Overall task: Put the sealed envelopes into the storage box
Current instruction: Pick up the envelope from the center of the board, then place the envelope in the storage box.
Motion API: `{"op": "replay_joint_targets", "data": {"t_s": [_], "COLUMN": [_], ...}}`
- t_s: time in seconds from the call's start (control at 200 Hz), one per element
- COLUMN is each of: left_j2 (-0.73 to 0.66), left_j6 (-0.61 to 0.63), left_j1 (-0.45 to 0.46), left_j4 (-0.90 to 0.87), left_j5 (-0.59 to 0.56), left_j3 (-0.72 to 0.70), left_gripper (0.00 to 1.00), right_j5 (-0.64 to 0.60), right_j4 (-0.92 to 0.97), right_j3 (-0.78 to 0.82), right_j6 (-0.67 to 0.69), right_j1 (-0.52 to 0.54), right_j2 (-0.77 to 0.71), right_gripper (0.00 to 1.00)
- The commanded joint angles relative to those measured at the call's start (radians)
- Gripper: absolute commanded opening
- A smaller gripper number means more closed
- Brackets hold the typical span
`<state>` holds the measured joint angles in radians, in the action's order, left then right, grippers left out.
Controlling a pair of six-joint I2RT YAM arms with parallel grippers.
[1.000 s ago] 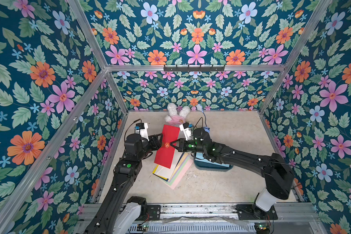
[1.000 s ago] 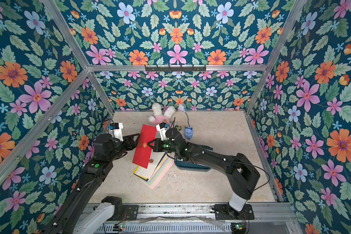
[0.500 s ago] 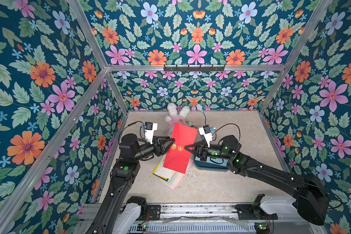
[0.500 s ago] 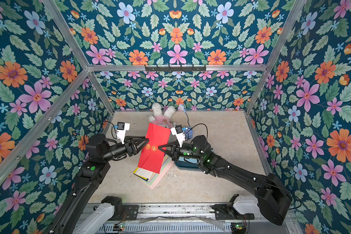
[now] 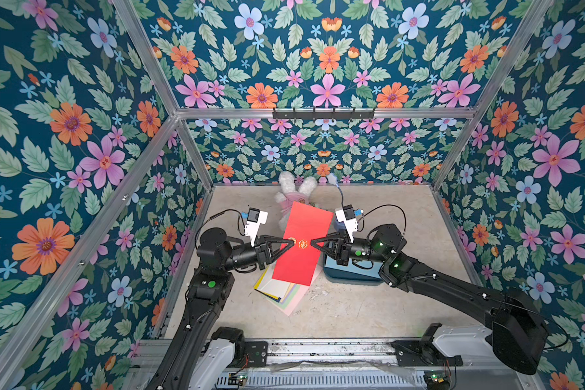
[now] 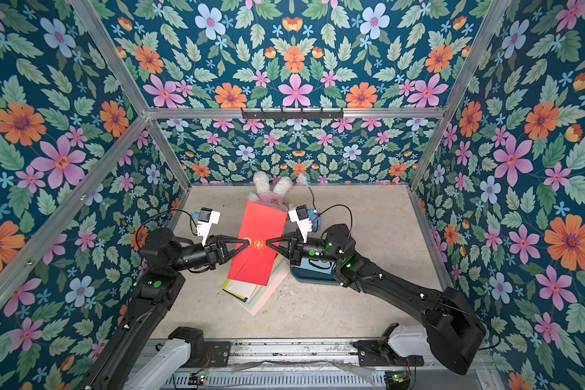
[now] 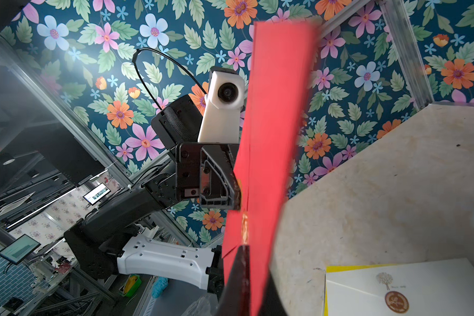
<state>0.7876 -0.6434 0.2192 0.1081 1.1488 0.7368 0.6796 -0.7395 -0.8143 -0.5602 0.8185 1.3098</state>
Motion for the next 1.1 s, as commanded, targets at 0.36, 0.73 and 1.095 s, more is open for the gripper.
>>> {"op": "replay_joint_targets", "data": {"t_s": [0.36,0.73,1.095], "left_j2": [0.332,0.998,1.381], "left_j6": [0.773,1.302,1.459], "left_j1": [0.17,0.539,0.637], "left_j4": [-0.473,-1.011,-1.25], "left_j5": [-0.376,-0.653,-0.742], "left_j3": [0.319,1.005,1.359], "left_gripper": [0.0,0.0,0.0], "right_j5": [-0.303,-0.418,-0.424], "right_j4": [0.398,0.554,0.537], "right_j3": [0.159,0.339,0.35], "right_j6": [0.128,0.065,0.071], "right_j1": [-0.422,-0.831,-0.836], "right_j2": [-0.198,-0.324,-0.318], "right_gripper": [0.47,0.45,0.45]}}
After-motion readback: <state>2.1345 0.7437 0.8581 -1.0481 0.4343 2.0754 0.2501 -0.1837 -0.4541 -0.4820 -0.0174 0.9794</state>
